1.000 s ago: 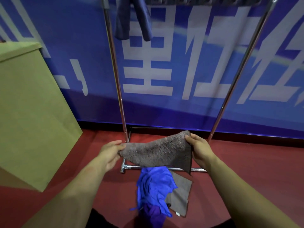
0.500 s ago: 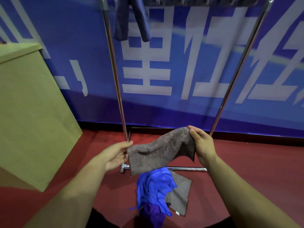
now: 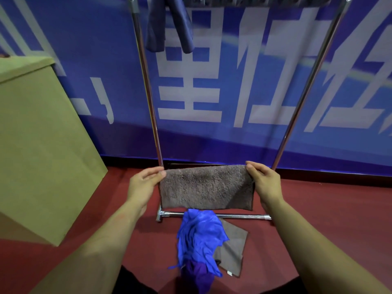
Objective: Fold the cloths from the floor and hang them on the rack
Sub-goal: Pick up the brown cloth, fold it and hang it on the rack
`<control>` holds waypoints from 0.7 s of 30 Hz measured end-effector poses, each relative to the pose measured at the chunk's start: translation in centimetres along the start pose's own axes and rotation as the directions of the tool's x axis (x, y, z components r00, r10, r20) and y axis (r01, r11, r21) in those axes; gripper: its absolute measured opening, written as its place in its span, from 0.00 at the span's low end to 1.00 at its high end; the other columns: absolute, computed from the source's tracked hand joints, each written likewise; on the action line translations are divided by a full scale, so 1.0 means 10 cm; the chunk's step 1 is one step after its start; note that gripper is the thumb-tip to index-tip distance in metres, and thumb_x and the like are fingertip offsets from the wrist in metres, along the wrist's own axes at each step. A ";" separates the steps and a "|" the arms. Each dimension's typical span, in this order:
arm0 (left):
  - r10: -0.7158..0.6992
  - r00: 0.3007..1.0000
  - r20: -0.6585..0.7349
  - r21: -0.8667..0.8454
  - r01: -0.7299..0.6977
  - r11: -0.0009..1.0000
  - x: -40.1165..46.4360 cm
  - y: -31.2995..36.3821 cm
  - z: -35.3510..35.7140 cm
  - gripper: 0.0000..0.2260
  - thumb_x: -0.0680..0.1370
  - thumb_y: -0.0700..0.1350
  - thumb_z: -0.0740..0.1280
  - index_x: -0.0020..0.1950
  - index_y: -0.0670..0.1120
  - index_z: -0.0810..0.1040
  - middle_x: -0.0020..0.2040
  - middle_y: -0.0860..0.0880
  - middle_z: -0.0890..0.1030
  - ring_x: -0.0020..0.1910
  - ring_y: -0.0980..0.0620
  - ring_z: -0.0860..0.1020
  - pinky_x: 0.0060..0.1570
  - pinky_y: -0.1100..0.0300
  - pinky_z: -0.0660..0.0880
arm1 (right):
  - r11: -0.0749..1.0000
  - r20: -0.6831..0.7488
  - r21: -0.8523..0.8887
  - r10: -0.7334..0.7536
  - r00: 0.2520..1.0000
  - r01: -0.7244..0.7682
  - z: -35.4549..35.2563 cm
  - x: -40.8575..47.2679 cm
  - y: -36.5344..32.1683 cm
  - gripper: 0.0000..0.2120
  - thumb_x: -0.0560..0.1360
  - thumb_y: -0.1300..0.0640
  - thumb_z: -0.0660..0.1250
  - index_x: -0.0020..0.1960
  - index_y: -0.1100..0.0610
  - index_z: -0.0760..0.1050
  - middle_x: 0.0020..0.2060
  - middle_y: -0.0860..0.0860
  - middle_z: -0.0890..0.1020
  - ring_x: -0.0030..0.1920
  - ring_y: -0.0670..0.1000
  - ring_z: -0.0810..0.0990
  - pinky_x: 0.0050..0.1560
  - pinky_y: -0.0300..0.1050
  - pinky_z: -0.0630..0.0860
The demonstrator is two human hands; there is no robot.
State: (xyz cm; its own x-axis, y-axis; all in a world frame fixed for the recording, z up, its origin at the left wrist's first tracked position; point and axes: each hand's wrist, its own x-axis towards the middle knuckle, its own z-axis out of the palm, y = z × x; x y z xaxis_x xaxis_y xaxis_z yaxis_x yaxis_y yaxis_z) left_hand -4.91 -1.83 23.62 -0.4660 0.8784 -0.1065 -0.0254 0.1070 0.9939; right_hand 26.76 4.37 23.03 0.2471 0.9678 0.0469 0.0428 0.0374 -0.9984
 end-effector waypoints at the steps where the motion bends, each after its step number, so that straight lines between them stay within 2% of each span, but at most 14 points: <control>1: 0.039 0.999 -0.008 -0.027 -0.039 0.999 0.00 0.02 0.00 0.09 0.74 0.37 0.74 0.54 0.43 0.84 0.46 0.46 0.86 0.44 0.59 0.82 0.44 0.73 0.76 | 1.000 -0.006 -0.026 -0.011 1.000 0.011 -0.01 0.00 0.00 0.08 0.76 0.61 0.73 0.54 0.61 0.84 0.48 0.52 0.87 0.45 0.41 0.83 0.53 0.33 0.78; 3: 0.090 0.995 -0.032 -0.063 -0.092 0.994 0.00 0.05 0.00 0.09 0.75 0.37 0.74 0.54 0.43 0.85 0.49 0.43 0.86 0.49 0.53 0.82 0.51 0.68 0.77 | 0.996 -0.013 -0.081 -0.049 0.999 0.048 -0.02 0.00 -0.03 0.07 0.76 0.59 0.73 0.52 0.60 0.85 0.46 0.51 0.87 0.42 0.36 0.82 0.52 0.35 0.77; 6: 0.146 0.986 -0.076 -0.069 -0.152 0.986 -0.03 0.10 0.03 0.09 0.75 0.38 0.74 0.55 0.43 0.85 0.48 0.43 0.86 0.48 0.53 0.82 0.50 0.70 0.77 | 0.992 -0.025 -0.093 -0.090 0.996 0.088 -0.03 -0.02 -0.09 0.06 0.76 0.58 0.73 0.52 0.59 0.85 0.45 0.50 0.87 0.42 0.35 0.83 0.52 0.33 0.77; 10: 0.172 0.980 -0.105 -0.127 -0.185 0.975 -0.04 0.14 0.07 0.08 0.75 0.37 0.74 0.54 0.43 0.84 0.47 0.44 0.86 0.48 0.53 0.82 0.51 0.69 0.78 | 0.993 -0.039 -0.011 -0.120 0.992 0.119 -0.01 -0.07 -0.18 0.08 0.76 0.60 0.73 0.53 0.62 0.84 0.44 0.48 0.86 0.42 0.35 0.83 0.49 0.28 0.76; 14: 0.168 0.982 -0.087 -0.143 -0.180 0.973 -0.05 0.14 0.07 0.08 0.76 0.37 0.73 0.55 0.42 0.84 0.50 0.42 0.86 0.50 0.52 0.81 0.55 0.64 0.78 | 0.990 -0.033 0.093 -0.107 0.994 0.109 -0.03 -0.12 -0.27 0.09 0.75 0.62 0.74 0.55 0.62 0.84 0.44 0.49 0.87 0.44 0.39 0.84 0.50 0.30 0.77; 17: 0.158 0.985 -0.074 -0.175 -0.169 0.970 -0.03 0.13 0.05 0.07 0.76 0.36 0.73 0.53 0.45 0.84 0.51 0.41 0.85 0.51 0.50 0.81 0.59 0.57 0.77 | 0.984 -0.005 0.162 -0.068 0.998 0.068 -0.03 -0.14 -0.32 0.12 0.74 0.62 0.75 0.58 0.57 0.83 0.44 0.49 0.88 0.45 0.40 0.85 0.49 0.31 0.78; 21: 0.152 0.985 -0.077 -0.195 -0.164 0.967 -0.02 0.12 0.05 0.07 0.76 0.37 0.73 0.51 0.47 0.84 0.51 0.41 0.85 0.50 0.51 0.81 0.57 0.55 0.76 | 0.981 0.000 0.191 -0.045 0.999 0.044 -0.03 -0.13 -0.34 0.12 0.74 0.61 0.75 0.57 0.60 0.83 0.45 0.50 0.88 0.46 0.41 0.85 0.49 0.31 0.79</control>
State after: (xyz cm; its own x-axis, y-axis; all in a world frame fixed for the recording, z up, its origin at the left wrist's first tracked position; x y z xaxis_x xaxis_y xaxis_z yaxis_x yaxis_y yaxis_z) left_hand -4.42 -1.63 24.80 -0.5316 0.8457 0.0478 -0.1207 -0.1314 0.9840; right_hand 26.61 2.86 26.35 0.2448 0.9653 0.0913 -0.1318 0.1264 -0.9832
